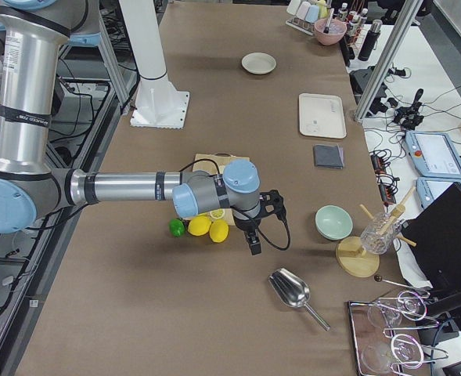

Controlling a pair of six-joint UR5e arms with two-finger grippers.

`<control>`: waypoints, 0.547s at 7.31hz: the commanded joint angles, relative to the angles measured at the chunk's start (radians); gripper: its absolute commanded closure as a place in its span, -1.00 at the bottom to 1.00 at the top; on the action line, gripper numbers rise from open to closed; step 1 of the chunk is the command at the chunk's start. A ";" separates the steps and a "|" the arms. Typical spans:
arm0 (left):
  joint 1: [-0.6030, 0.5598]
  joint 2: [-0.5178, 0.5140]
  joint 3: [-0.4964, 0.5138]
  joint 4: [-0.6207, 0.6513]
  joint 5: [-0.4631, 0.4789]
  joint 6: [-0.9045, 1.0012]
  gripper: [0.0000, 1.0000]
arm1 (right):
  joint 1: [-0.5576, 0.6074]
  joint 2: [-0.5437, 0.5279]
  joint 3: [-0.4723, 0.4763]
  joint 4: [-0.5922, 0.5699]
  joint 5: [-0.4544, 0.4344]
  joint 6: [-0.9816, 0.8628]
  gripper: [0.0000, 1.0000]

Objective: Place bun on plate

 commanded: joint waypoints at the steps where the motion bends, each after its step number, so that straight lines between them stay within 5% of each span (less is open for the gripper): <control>1: 0.036 -0.003 0.003 -0.026 -0.005 -0.038 -0.94 | -0.001 0.001 0.000 0.000 0.002 -0.001 -1.00; 4: 0.091 -0.005 0.002 -0.061 -0.005 -0.081 -0.94 | -0.001 -0.002 0.001 0.005 0.011 0.001 -1.00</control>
